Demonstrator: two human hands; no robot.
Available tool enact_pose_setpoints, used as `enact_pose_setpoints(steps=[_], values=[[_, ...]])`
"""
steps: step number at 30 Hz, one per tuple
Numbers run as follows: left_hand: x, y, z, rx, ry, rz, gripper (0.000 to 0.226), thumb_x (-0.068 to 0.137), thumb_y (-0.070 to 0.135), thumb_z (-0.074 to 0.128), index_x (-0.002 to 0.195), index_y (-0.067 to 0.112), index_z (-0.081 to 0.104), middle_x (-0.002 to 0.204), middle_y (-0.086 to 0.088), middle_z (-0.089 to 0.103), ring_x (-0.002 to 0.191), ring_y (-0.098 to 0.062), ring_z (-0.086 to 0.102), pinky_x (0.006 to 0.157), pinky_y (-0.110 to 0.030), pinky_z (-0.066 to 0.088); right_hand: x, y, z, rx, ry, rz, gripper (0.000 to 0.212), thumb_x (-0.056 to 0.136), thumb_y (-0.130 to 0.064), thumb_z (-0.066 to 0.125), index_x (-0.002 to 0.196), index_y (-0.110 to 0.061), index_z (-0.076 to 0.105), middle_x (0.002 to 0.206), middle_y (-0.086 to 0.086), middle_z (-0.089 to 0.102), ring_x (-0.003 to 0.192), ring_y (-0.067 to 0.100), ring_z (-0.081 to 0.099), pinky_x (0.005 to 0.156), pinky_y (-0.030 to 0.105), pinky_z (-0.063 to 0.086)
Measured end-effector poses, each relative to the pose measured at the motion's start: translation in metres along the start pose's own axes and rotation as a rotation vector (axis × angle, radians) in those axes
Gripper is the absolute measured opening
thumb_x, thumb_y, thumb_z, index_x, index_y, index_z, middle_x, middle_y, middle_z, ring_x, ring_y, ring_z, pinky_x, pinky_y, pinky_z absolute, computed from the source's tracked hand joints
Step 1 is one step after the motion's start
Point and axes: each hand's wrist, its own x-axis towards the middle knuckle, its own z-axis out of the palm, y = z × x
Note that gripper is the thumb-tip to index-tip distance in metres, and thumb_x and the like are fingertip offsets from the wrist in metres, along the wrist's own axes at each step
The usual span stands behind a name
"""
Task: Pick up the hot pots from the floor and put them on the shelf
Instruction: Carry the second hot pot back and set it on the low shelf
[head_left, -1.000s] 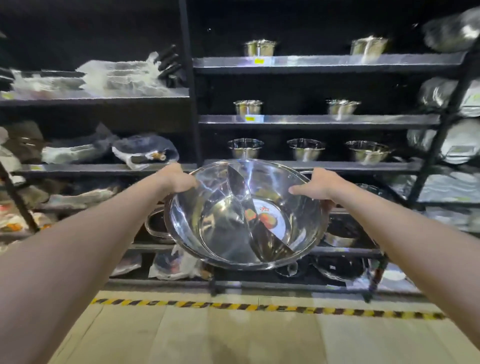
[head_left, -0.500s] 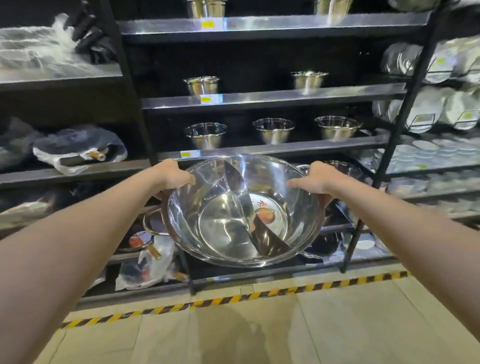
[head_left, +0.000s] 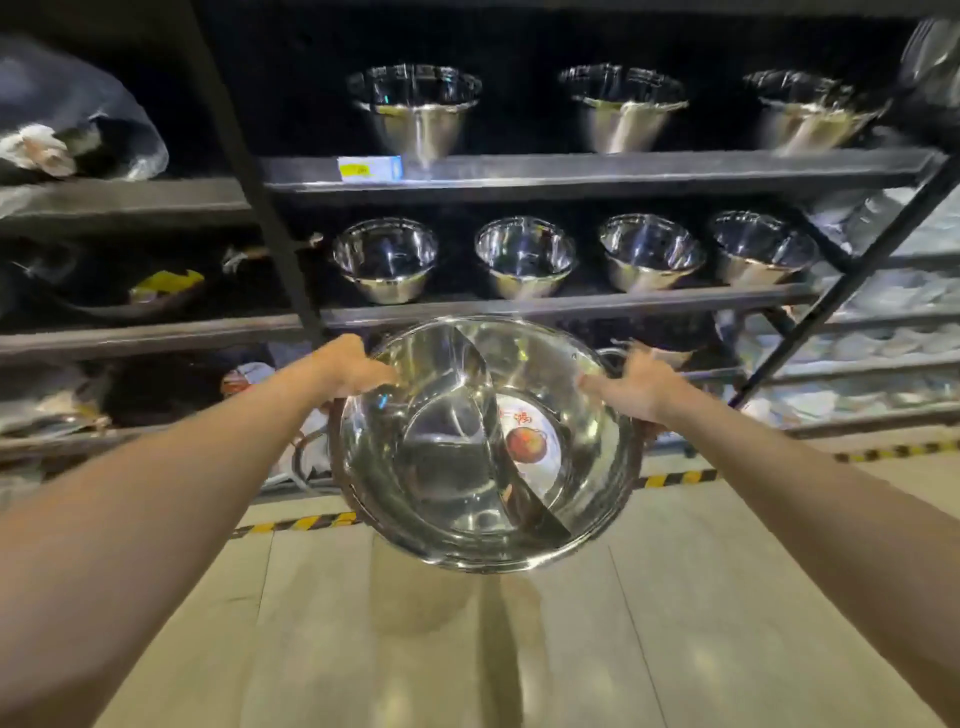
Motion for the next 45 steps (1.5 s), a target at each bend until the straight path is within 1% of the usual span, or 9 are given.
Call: enact_pose_setpoints(steps=[5,9,11,15,19,27,31,38,45], values=[[0.067,-0.039,0.07,0.008,-0.083,-0.105,0.038,0.078,0.033,0.071,0.092,-0.001,0.064,0.082,-0.013,0.063,0.082,-0.031,0.066,0.053,-0.03,0.044,0.063,0.034,0.09,0.07,-0.11,0.097,0.096,0.077,-0.072,0.063,0.136,0.0,0.041,0.133,0.02,0.055,0.115,0.038,0.056,0.072,0.038,0.05],[0.118,-0.077,0.142,0.031,-0.117,-0.14,0.078,0.066,0.047,0.064,0.13,0.003,0.059,0.128,-0.022,0.06,0.114,-0.039,0.058,0.095,-0.045,0.05,0.121,0.064,0.164,0.041,-0.151,0.091,0.104,0.079,-0.069,0.063,0.146,0.003,0.027,0.143,0.024,0.047,0.128,0.039,0.047,0.088,0.037,0.045],[0.14,-0.101,0.177,0.005,-0.106,-0.169,0.069,0.074,0.048,0.069,0.128,0.004,0.061,0.126,-0.022,0.062,0.112,-0.038,0.059,0.095,-0.046,0.051,0.149,0.076,0.201,0.058,-0.151,0.089,0.106,0.078,-0.068,0.065,0.147,0.001,0.025,0.144,0.024,0.044,0.128,0.041,0.047,0.087,0.043,0.051],[0.192,-0.159,0.249,0.035,-0.11,-0.142,0.038,0.09,0.035,0.071,0.105,0.0,0.071,0.099,-0.018,0.069,0.095,-0.035,0.065,0.074,-0.039,0.05,0.207,0.102,0.288,0.061,-0.167,0.059,0.1,0.078,-0.066,0.067,0.146,-0.003,0.028,0.14,0.021,0.047,0.12,0.037,0.052,0.076,0.036,0.049],[0.254,-0.214,0.319,0.034,-0.131,-0.143,0.03,0.091,0.034,0.066,0.109,0.01,0.073,0.099,-0.013,0.07,0.091,-0.028,0.063,0.075,-0.035,0.047,0.274,0.124,0.378,0.038,-0.207,0.047,0.101,0.078,-0.07,0.063,0.146,-0.006,0.025,0.122,0.016,0.057,0.099,0.032,0.057,0.044,0.025,0.034],[0.405,-0.3,0.429,0.049,0.016,-0.253,0.046,0.087,0.04,0.069,0.11,0.0,0.066,0.105,-0.021,0.065,0.095,-0.036,0.061,0.077,-0.04,0.052,0.427,0.139,0.526,0.042,-0.166,-0.013,0.104,0.079,-0.067,0.064,0.152,-0.007,0.019,0.146,0.02,0.044,0.13,0.038,0.044,0.086,0.039,0.042],[0.459,-0.314,0.459,0.106,0.109,-0.282,0.051,0.083,0.049,0.069,0.097,0.0,0.061,0.075,-0.01,0.055,0.063,-0.021,0.046,0.063,-0.035,0.039,0.49,0.141,0.569,0.022,-0.103,-0.045,0.102,0.08,-0.064,0.064,0.153,-0.009,0.019,0.145,0.019,0.045,0.127,0.037,0.048,0.083,0.038,0.042],[0.519,-0.327,0.494,0.028,0.204,-0.284,0.048,0.088,0.043,0.062,0.112,0.002,0.064,0.123,-0.026,0.06,0.112,-0.044,0.056,0.092,-0.044,0.049,0.554,0.138,0.608,0.096,-0.061,-0.118,0.113,0.079,-0.068,0.061,0.157,-0.009,0.004,0.151,0.019,0.039,0.132,0.037,0.043,0.085,0.036,0.039],[0.549,-0.336,0.499,0.045,0.322,-0.237,0.05,0.09,0.042,0.06,0.12,0.002,0.056,0.128,-0.027,0.052,0.118,-0.049,0.047,0.099,-0.053,0.044,0.588,0.121,0.619,0.231,0.009,-0.139,0.099,0.083,-0.06,0.066,0.149,-0.007,0.015,0.135,0.018,0.05,0.115,0.034,0.052,0.077,0.035,0.04]])
